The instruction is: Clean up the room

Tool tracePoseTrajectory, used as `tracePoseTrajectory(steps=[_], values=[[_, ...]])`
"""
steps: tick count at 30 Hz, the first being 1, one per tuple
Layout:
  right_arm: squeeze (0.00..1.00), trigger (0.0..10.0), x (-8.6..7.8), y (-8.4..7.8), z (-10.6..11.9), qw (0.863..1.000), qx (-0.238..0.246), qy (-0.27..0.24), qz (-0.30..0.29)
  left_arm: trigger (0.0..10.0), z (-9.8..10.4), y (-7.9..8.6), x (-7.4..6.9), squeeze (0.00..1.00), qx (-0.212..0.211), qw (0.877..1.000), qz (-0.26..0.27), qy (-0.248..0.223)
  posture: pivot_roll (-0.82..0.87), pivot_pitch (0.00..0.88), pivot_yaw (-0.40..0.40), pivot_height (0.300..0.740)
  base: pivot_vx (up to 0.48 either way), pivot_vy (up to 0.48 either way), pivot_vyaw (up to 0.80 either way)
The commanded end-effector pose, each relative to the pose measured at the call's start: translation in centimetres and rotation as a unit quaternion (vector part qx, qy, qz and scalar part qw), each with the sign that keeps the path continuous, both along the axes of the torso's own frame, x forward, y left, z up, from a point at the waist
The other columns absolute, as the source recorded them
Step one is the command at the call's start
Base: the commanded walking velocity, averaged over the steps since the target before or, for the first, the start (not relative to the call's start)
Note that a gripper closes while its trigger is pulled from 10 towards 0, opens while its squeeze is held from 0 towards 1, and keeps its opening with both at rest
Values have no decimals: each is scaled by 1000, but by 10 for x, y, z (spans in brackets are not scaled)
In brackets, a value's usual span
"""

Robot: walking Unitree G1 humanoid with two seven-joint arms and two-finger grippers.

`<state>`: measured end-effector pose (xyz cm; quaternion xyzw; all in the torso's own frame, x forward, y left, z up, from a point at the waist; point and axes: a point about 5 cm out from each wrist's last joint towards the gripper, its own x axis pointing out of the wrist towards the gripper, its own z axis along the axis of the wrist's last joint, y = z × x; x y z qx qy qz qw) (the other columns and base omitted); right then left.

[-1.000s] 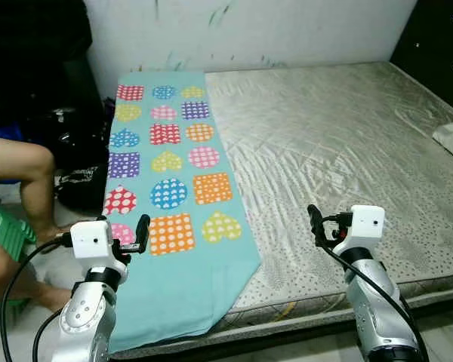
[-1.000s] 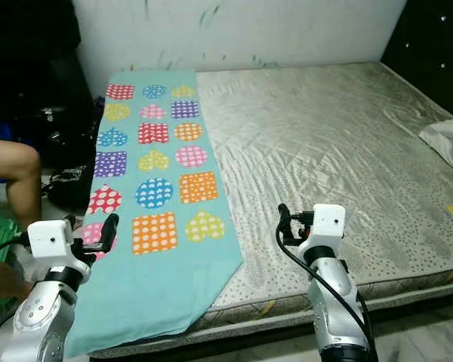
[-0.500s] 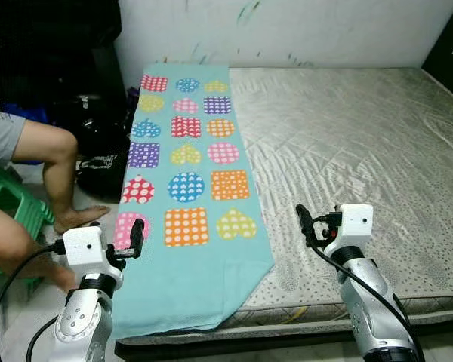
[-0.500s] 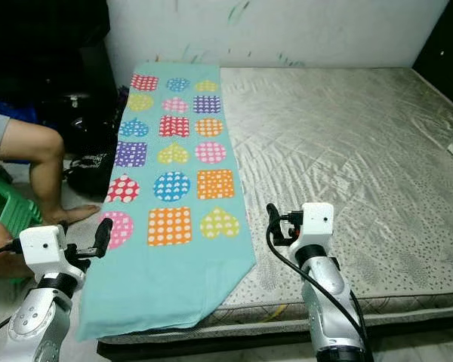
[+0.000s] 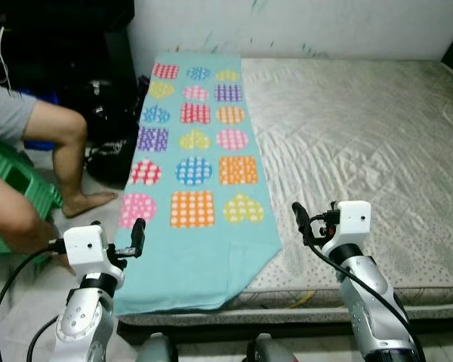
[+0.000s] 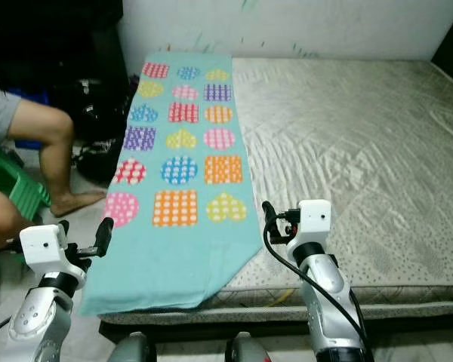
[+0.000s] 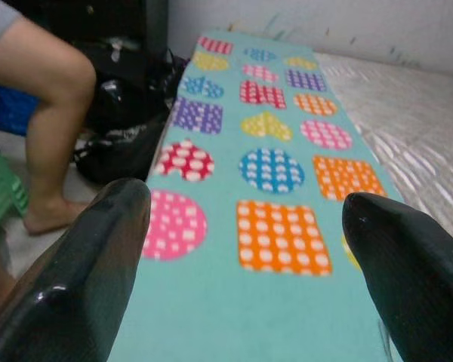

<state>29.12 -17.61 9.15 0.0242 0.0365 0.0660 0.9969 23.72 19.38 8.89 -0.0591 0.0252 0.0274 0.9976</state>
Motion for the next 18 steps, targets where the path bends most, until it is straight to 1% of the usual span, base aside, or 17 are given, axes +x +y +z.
tracePoseTrajectory(steps=[1, 6, 9, 18], values=[[0, 10000, -3, -4, 0, 1000, -2, 3, -2, 10000, 2, -1, 1, 0, -1, 1000, 4, -1, -32, 134, -30, 633, 0, 0, 0], [0, 10000, -2, -5, 1, 1000, -4, 5, 0, 10000, 3, -1, 1, 0, -4, 1000, 14, -1, -32, 138, -35, 633, 0, 0, 0], [0, 10000, -1, -1, 1, 1000, -3, 7, 12, 10000, 3, 1, 1, 0, -5, 1000, 20, -1, -30, 139, -40, 633, 0, 0, 0], [0, 10000, -1, 1, 2, 1000, -5, 8, 25, 10000, 4, 1, 1, 0, -5, 1000, 27, -1, -31, 140, -42, 633, 0, 0, 0]])
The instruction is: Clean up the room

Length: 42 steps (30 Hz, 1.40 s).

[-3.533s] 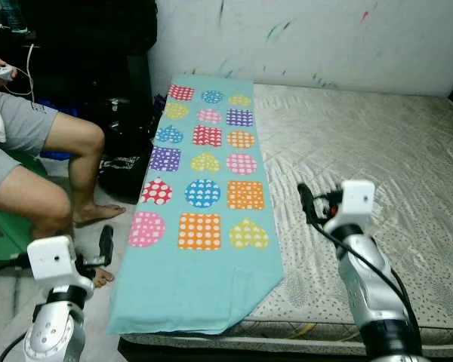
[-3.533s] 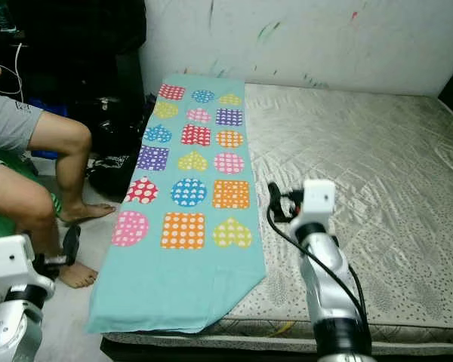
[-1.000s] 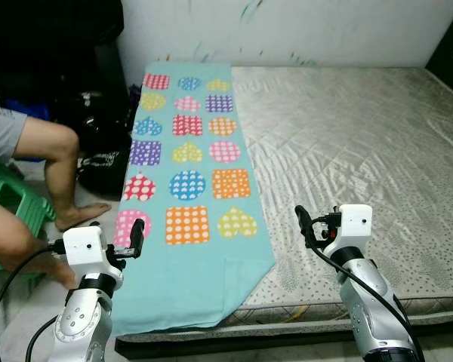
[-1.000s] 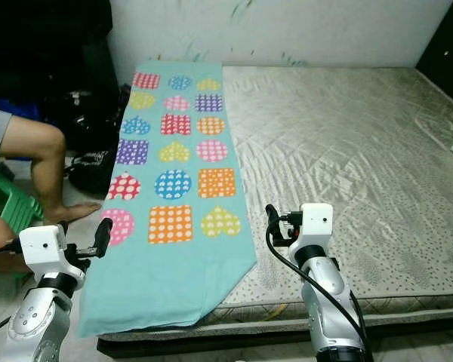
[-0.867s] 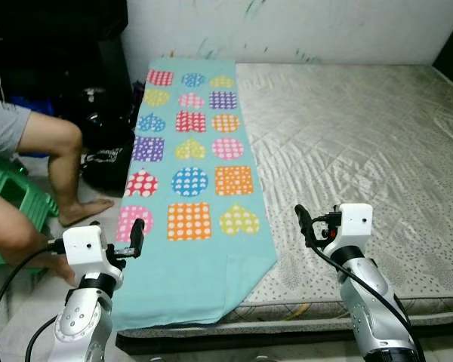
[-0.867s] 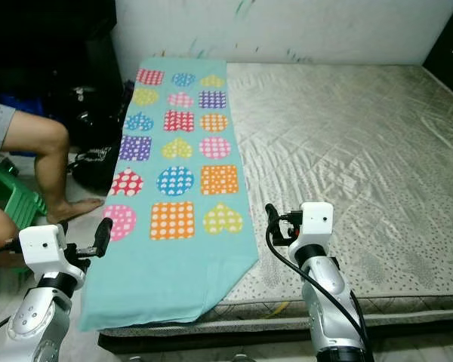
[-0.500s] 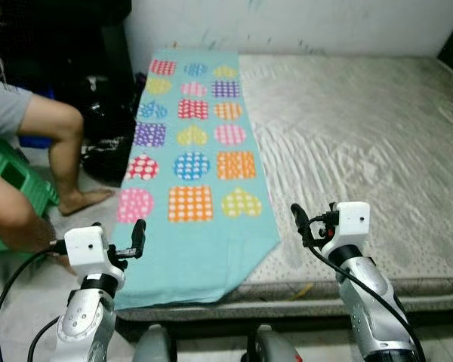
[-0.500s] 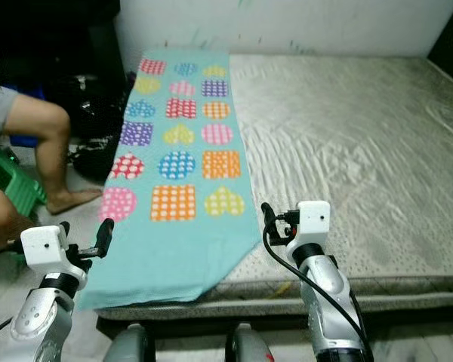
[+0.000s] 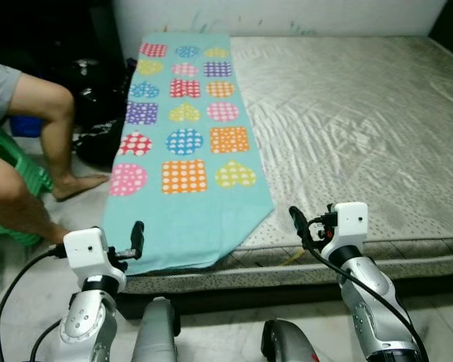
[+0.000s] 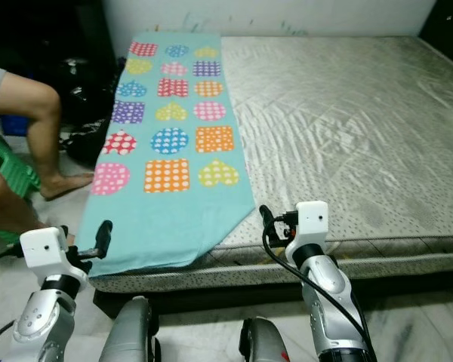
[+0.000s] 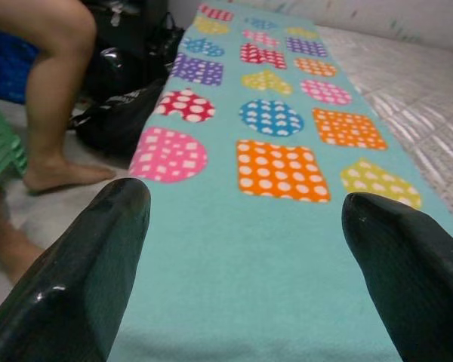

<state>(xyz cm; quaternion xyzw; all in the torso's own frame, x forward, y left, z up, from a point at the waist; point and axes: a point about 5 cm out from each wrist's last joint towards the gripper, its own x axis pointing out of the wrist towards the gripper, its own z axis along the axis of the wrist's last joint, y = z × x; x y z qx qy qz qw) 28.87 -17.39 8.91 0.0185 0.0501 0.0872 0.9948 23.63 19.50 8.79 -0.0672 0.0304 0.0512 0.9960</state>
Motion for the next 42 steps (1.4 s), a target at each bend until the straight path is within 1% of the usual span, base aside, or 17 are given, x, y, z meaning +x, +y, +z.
tracePoseTrajectory(steps=[1, 3, 4, 5, 9, 17, 19, 28, 34, 42], values=[[0, 10000, 1, -1, 4, 1000, -1, -5, 6, 10000, 5, 0, 2, 0, 3, 1000, 3, -7, -31, 140, -42, 625, 0, 0, 0], [0, 10000, 0, -1, 3, 1000, 0, -3, 8, 10000, 5, 0, 2, 0, 3, 1000, 4, -7, -31, 140, -42, 605, 0, 0, 0], [0, 10000, 0, -1, 3, 1000, 0, -3, 8, 10000, 5, 0, 2, 0, 3, 1000, 4, -7, -31, 140, -42, 605, 0, 0, 0], [0, 10000, 0, 0, 4, 1000, -1, -3, 9, 10000, 5, 0, 2, 0, 3, 1000, 3, -6, -30, 144, -41, 590, 0, 0, 0], [0, 10000, 0, 1, 4, 1000, 1, -4, 13, 10000, 5, 0, 2, 0, 3, 1000, 3, -6, -29, 145, -40, 571, 0, 0, 0], [0, 10000, 1, 2, 3, 1000, 3, -2, 13, 10000, 5, 0, 3, 0, 2, 1000, 3, -7, -28, 142, -40, 571, 0, 0, 0], [0, 10000, 1, 3, 4, 1000, -15, -6, 22, 10000, 5, 0, 4, 0, 2, 1000, 3, -7, -28, 142, -39, 571, 0, 0, 0], [0, 10000, 2, 5, 5, 1000, -11, -8, 26, 10000, 5, 0, 6, 0, 2, 1000, 1, -9, -28, 129, -40, 571, 0, 0, 756], [0, 10000, 3, 5, 5, 1000, -6, -9, 24, 10000, 6, -2, 7, 0, -2, 1000, -2, -11, -27, 123, -40, 571, 0, 0, 0], [0, 10000, 4, 5, 5, 1000, -10, -11, 25, 10000, 7, -4, 8, 0, -9, 1000, -13, -15, -26, 118, -38, 571, 0, 0, 0]])
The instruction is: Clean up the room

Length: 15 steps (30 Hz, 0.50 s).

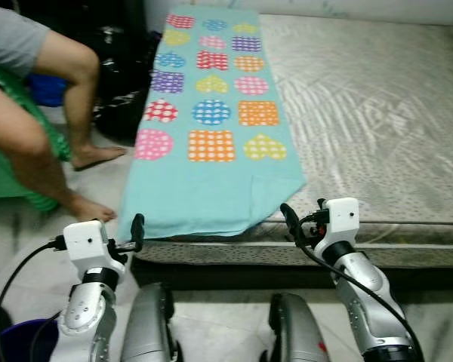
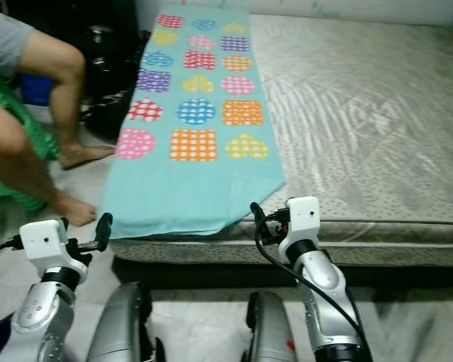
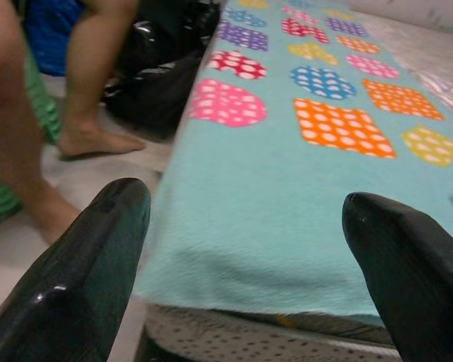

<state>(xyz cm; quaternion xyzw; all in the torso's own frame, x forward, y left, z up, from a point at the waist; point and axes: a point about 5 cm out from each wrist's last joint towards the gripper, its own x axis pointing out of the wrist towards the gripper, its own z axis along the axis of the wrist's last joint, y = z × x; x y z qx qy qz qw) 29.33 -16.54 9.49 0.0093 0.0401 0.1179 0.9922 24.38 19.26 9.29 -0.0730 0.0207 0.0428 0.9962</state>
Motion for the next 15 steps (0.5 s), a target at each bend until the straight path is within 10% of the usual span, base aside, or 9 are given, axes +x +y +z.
tracePoseTrajectory(steps=[1, 15], values=[[0, 10000, 0, -3, -1, 1000, -4, 0, -6, 10000, 2, -1, 1, 0, -4, 1000, -6, -4, -26, 118, -38, 571, 0, 0, 0], [0, 10000, -2, -3, -3, 1000, -8, 3, -6, 10000, 4, -3, 1, 0, -10, 1000, -17, -11, -27, 126, -35, 571, 128, 0, 99]])
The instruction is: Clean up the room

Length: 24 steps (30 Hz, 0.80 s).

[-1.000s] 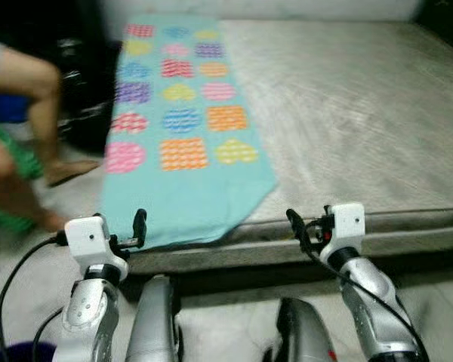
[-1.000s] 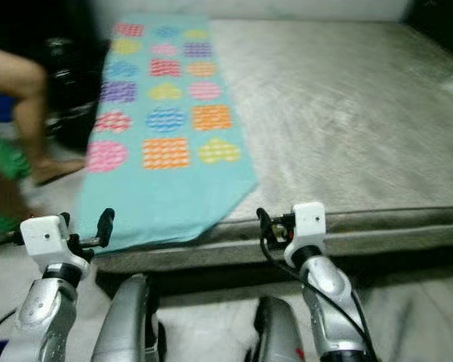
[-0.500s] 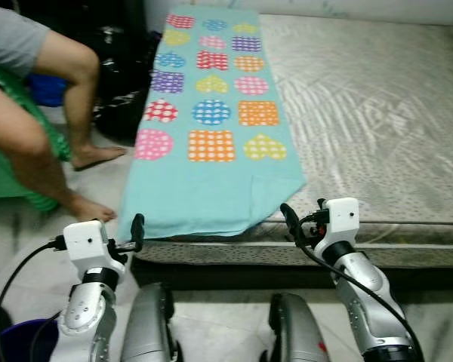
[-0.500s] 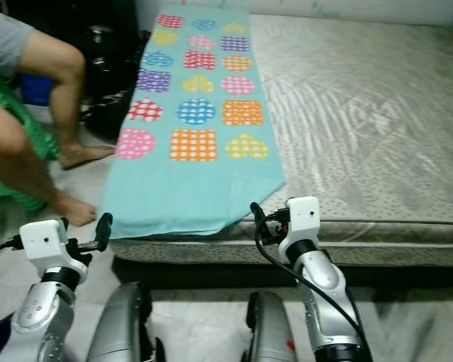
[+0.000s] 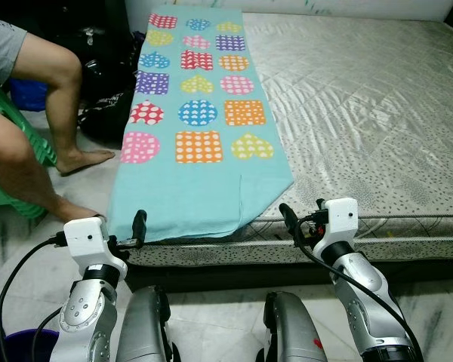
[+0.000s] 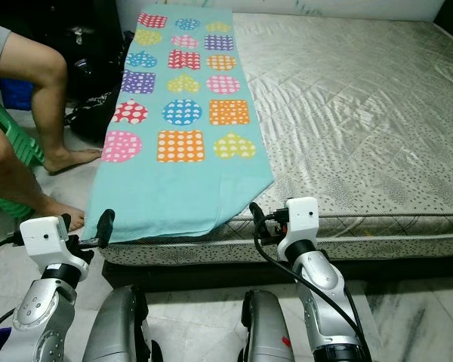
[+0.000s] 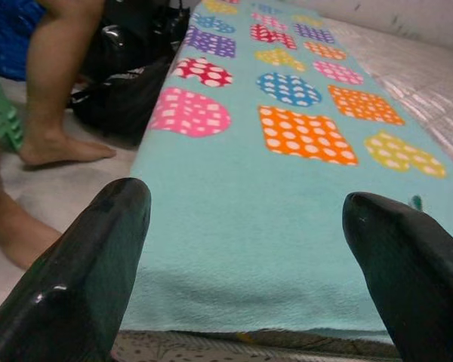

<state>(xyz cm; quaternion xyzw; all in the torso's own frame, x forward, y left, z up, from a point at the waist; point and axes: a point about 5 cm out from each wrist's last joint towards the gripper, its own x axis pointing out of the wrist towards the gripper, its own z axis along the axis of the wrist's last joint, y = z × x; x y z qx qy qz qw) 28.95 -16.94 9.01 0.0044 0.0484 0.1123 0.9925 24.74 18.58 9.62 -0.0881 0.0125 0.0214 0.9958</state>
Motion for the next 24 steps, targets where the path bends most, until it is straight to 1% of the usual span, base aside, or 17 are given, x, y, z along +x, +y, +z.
tracePoseTrajectory(steps=[1, 3, 9, 24], values=[[0, 10000, 1, 1, 1, 1000, 0, -4, -2, 10000, 1, 4, -2, 0, 5, 1000, 4, 0, -27, 128, -36, 571, 255, 0, 800], [0, 10000, 1, 1, 1, 1000, 1, -4, -3, 10000, 1, 4, -2, 0, 4, 1000, 4, 0, -26, 129, -35, 571, 251, 0, 800], [0, 10000, 1, 1, 1, 1000, 3, -2, -4, 10000, 0, 4, -2, 0, 5, 1000, 4, 1, -25, 130, -35, 571, 240, 0, 0], [0, 10000, 2, 1, -1, 1000, 3, 1, -6, 10000, -2, 4, -1, 0, 9, 1000, 8, 10, -25, 133, -36, 571, 0, 0, 0]])
